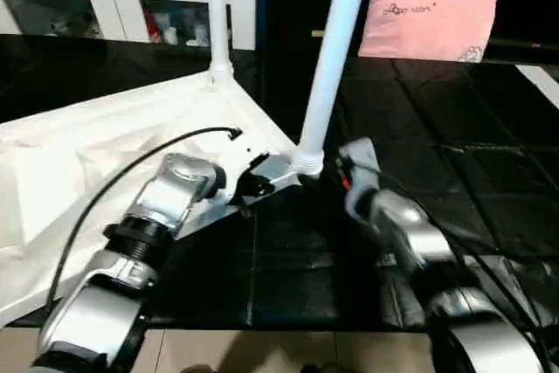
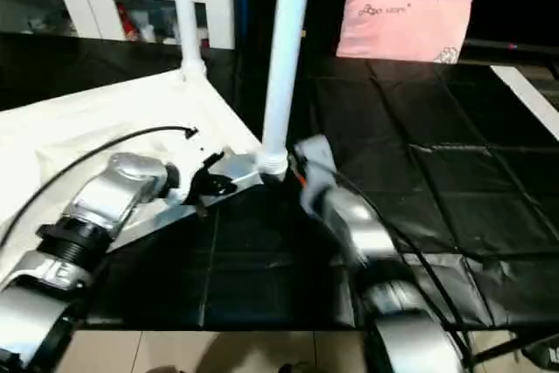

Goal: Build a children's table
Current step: Rotate leg to tighten

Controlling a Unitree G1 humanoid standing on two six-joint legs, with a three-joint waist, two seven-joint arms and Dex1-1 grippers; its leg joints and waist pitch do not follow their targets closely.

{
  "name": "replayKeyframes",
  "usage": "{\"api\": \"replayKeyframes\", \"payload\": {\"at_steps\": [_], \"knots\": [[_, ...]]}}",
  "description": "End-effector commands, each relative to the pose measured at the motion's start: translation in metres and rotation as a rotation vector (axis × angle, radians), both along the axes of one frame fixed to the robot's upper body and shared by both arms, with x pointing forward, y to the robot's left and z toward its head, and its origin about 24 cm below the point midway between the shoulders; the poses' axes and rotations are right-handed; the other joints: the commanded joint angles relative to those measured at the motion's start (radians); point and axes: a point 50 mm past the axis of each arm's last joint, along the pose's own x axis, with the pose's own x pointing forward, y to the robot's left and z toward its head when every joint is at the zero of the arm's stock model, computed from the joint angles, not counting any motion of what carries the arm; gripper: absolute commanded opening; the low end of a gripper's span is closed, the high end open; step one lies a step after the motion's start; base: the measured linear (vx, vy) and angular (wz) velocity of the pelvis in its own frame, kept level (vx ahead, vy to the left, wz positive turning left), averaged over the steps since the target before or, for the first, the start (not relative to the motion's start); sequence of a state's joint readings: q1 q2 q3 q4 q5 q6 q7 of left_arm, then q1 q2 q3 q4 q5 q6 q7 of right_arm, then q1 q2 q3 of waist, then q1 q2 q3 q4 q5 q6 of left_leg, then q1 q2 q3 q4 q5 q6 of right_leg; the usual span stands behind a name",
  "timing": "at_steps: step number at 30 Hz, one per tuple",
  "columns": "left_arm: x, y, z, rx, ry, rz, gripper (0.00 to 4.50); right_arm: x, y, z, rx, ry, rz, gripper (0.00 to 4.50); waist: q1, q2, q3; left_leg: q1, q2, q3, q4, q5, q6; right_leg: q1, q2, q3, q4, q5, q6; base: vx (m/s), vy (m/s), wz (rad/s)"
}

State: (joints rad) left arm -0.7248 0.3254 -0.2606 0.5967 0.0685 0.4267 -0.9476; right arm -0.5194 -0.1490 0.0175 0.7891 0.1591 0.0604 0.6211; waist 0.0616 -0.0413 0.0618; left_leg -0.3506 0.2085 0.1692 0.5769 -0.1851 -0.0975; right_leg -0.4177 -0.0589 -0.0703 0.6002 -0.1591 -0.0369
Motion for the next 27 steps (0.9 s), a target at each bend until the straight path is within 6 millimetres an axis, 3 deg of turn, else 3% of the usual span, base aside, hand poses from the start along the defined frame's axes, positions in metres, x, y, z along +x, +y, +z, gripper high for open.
{"api": "replayKeyframes", "payload": {"at_steps": [1,8,9,10,11,14,15,18,19,20,21,22,27], "knots": [[0.002,-0.003,0.009,0.005,-0.034,-0.074,0.0,0.002,-0.004,0.013,-0.009,-0.07,0.038,4.47,0.005,0.017,-0.075,-0.004,0.013,0.0,-0.06,-0.172,0.034,0.073,-0.07,0.046,-0.07,-0.22,-0.189,0.0,0.0,0.0],[-0.006,0.004,0.004,0.033,-0.024,-0.21,0.0,-0.008,-0.024,0.032,-0.016,-0.141,0.188,4.47,0.015,0.014,-0.071,-0.001,0.016,0.003,-0.058,-0.164,0.058,0.07,-0.069,0.046,-0.073,-0.235,-0.184,0.0,0.0,0.0],[-0.006,0.005,0.004,0.028,-0.026,-0.228,0.0,-0.009,-0.026,0.035,-0.027,-0.15,0.218,4.47,0.014,0.005,-0.072,-0.002,0.016,0.004,-0.057,-0.158,0.059,0.07,-0.069,0.047,-0.071,-0.228,-0.184,0.0,0.0,0.0],[-0.009,0.008,0.005,0.034,-0.02,-0.27,0.0,-0.011,-0.027,0.042,-0.019,-0.157,0.287,4.47,0.021,0.008,-0.072,0.001,0.018,0.005,-0.057,-0.147,0.064,0.069,-0.07,0.048,-0.069,-0.214,-0.188,0.0,0.0,0.0],[-0.01,0.009,0.005,0.034,-0.016,-0.291,0.0,-0.013,-0.027,0.045,-0.015,-0.161,0.315,4.47,0.024,0.002,-0.072,0.001,0.017,0.005,-0.056,-0.146,0.069,0.07,-0.069,0.047,-0.069,-0.213,-0.188,0.0,0.0,0.0],[-0.016,0.012,0.004,0.036,0.009,-0.365,0.0,-0.018,-0.024,0.051,-0.007,-0.16,0.417,4.47,0.029,0.005,-0.071,0.001,0.02,0.004,-0.058,-0.145,0.071,0.068,-0.073,0.047,-0.066,-0.22,-0.182,0.0,0.0,0.0],[-0.021,0.015,0.003,0.044,0.031,-0.421,0.0,-0.02,-0.022,0.052,-0.041,-0.155,0.493,4.47,0.028,-0.005,-0.07,-0.001,0.019,0.005,-0.057,-0.15,0.067,0.068,-0.072,0.047,-0.069,-0.238,-0.177,0.0,0.0,0.0],[-0.026,0.015,0.002,0.062,0.045,-0.48,0.0,-0.017,-0.02,0.049,-0.115,-0.161,0.518,4.47,0.031,-0.001,-0.068,0.002,0.021,0.005,-0.059,-0.158,0.056,0.062,-0.076,0.048,-0.072,-0.286,-0.166,0.0,0.0,0.0],[-0.026,0.015,0.001,0.065,0.046,-0.494,0.0,-0.016,-0.019,0.049,-0.123,-0.165,0.527,4.47,0.031,-0.005,-0.068,0.003,0.021,0.004,-0.059,-0.161,0.047,0.061,-0.077,0.048,-0.07,-0.298,-0.165,0.0,0.0,0.0],[-0.028,0.015,0.001,0.073,0.052,-0.52,0.0,-0.017,-0.016,0.049,-0.128,-0.164,0.564,4.47,0.032,-0.002,-0.069,0.006,0.022,0.005,-0.059,-0.167,0.042,0.059,-0.077,0.049,-0.072,-0.298,-0.166,0.0,0.0,0.0],[-0.028,0.015,0.001,0.073,0.052,-0.52,0.0,-0.017,-0.016,0.049,-0.128,-0.164,0.564,4.47,0.032,-0.007,-0.068,0.007,0.022,0.006,-0.058,-0.172,0.044,0.058,-0.076,0.049,-0.072,-0.298,-0.167,0.0,0.0,0.0],[-0.029,0.015,0.001,0.076,0.053,-0.531,0.0,-0.018,-0.015,0.049,-0.131,-0.162,0.584,4.47,0.033,-0.004,-0.068,0.006,0.023,0.005,-0.059,-0.17,0.044,0.059,-0.075,0.049,-0.068,-0.284,-0.17,0.0,0.0,0.0],[-0.035,0.014,0.001,0.101,0.066,-0.628,0.0,-0.019,-0.006,0.048,-0.142,-0.139,0.695,4.47,0.037,-0.009,-0.071,0.003,0.025,0.004,-0.058,-0.153,0.047,0.063,-0.077,0.049,-0.06,-0.247,-0.174,0.0,0.0,0.0]]}}
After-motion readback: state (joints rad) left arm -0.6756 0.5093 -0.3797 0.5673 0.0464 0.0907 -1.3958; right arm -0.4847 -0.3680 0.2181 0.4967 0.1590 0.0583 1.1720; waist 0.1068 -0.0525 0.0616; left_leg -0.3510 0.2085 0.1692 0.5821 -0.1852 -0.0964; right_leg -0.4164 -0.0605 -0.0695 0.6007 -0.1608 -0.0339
